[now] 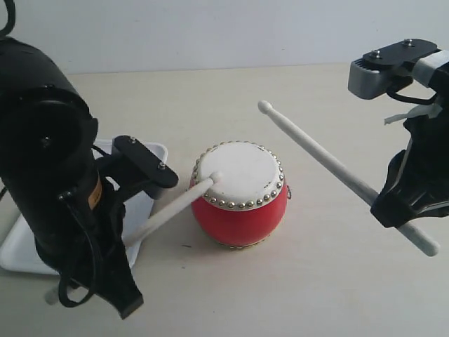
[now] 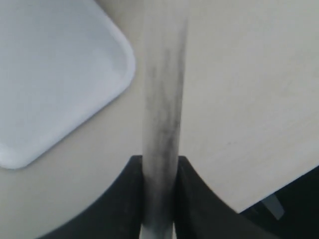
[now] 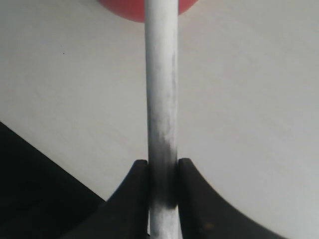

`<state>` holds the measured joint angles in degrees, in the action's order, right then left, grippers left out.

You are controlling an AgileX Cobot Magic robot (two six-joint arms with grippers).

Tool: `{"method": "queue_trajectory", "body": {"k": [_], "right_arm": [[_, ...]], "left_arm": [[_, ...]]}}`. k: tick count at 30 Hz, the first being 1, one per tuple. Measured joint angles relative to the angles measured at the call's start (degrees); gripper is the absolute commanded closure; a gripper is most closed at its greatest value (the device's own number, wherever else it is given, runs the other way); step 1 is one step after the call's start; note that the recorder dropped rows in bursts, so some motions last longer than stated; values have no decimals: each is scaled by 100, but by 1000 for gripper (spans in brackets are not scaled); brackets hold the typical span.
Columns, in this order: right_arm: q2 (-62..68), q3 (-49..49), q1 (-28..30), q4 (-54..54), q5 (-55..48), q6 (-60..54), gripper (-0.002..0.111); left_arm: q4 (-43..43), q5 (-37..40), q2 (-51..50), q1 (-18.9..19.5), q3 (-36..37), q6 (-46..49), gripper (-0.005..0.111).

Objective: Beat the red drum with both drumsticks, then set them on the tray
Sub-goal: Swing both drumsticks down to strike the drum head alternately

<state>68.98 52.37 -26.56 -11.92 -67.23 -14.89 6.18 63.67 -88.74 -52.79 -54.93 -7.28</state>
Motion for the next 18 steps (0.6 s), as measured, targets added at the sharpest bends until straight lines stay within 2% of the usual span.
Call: {"method": "queue_trajectory", "body": {"k": [8,18], "right_arm": [[356,22,0,-223,-70,-73,108],[1764,-294,0,-169,-120,-96,108]], "left_arm": [[311,453,874,0,-795,-218,107],[321,426,1291,0,-943,-232,107]]}}
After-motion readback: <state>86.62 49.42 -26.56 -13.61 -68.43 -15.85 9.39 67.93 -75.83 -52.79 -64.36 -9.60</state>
